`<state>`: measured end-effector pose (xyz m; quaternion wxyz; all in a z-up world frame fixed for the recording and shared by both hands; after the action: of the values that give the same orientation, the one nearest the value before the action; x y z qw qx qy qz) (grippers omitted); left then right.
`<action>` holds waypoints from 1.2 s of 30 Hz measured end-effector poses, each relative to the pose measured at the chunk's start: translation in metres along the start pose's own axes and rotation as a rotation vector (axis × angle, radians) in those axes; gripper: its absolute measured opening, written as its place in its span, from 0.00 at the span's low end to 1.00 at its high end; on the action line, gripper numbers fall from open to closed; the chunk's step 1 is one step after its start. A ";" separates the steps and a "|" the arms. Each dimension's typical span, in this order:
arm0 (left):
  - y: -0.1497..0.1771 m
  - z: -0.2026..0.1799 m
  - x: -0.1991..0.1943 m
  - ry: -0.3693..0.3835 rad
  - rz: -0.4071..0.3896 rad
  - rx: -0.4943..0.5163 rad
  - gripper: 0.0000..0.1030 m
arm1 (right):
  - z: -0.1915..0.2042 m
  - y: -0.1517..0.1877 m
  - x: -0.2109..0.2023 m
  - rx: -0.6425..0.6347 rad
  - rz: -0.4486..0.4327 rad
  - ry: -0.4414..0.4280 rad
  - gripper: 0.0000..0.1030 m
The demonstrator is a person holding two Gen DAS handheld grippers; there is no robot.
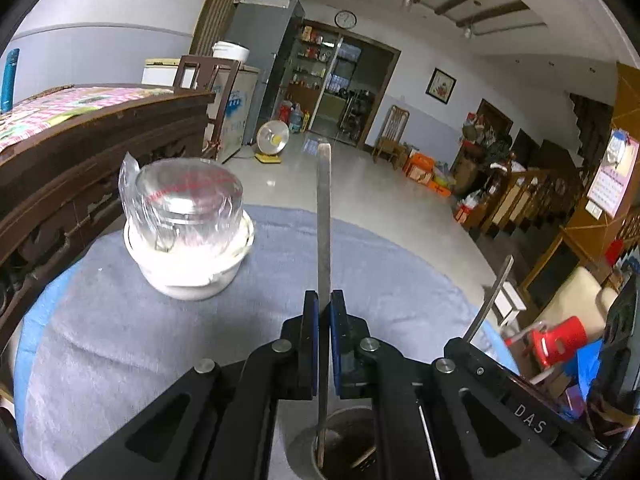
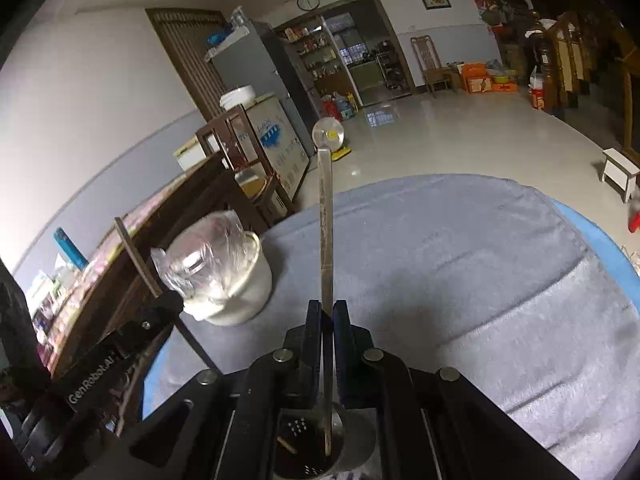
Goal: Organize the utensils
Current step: 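Carry both sticks over the grey cup and open both tools to drop them in, then lower both tools back to the sticks and close each on another stick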
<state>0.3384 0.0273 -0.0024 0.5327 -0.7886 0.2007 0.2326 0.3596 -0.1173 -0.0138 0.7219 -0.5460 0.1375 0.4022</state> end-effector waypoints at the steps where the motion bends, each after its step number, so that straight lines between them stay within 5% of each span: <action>1: 0.003 -0.001 0.001 -0.001 0.007 0.003 0.05 | 0.000 0.003 0.002 -0.004 0.007 0.000 0.07; 12: 0.024 0.008 -0.001 0.001 0.075 0.004 0.08 | 0.004 0.026 0.008 -0.006 0.061 -0.022 0.10; 16: 0.022 0.016 -0.017 0.004 0.064 -0.020 0.51 | -0.001 0.028 0.001 0.017 0.069 -0.019 0.10; 23: 0.017 0.037 -0.060 0.007 0.024 -0.091 0.61 | -0.001 0.023 -0.028 0.052 0.042 -0.039 0.12; 26: 0.019 0.047 -0.081 0.015 0.014 -0.110 0.61 | 0.003 0.020 -0.044 0.056 0.025 -0.050 0.31; 27: 0.021 0.051 -0.090 0.015 0.009 -0.112 0.61 | 0.004 0.019 -0.053 0.061 0.008 -0.066 0.53; 29: 0.024 0.058 -0.102 0.014 0.000 -0.117 0.65 | 0.006 0.018 -0.071 0.081 -0.041 -0.103 0.80; 32: 0.036 0.072 -0.121 0.009 0.000 -0.121 0.67 | 0.007 0.024 -0.105 0.092 -0.094 -0.148 0.80; 36: 0.069 0.097 -0.141 -0.015 0.041 -0.134 0.69 | -0.003 0.053 -0.133 0.136 -0.061 -0.175 0.80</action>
<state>0.1704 0.1032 -0.0040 0.4752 -0.8165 0.1965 0.2625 0.2366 -0.1733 0.0342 0.7786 -0.4624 0.0842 0.4158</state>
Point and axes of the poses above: each gripper's, at about its wrist camera, not at the fingertips, and x roughly the way its jaws point, z to its left, y to its underside, the point moved 8 cm from there along x, roughly the way its jaws point, and after that the axes turned 3 degrees about z, right-handed, at the moved point
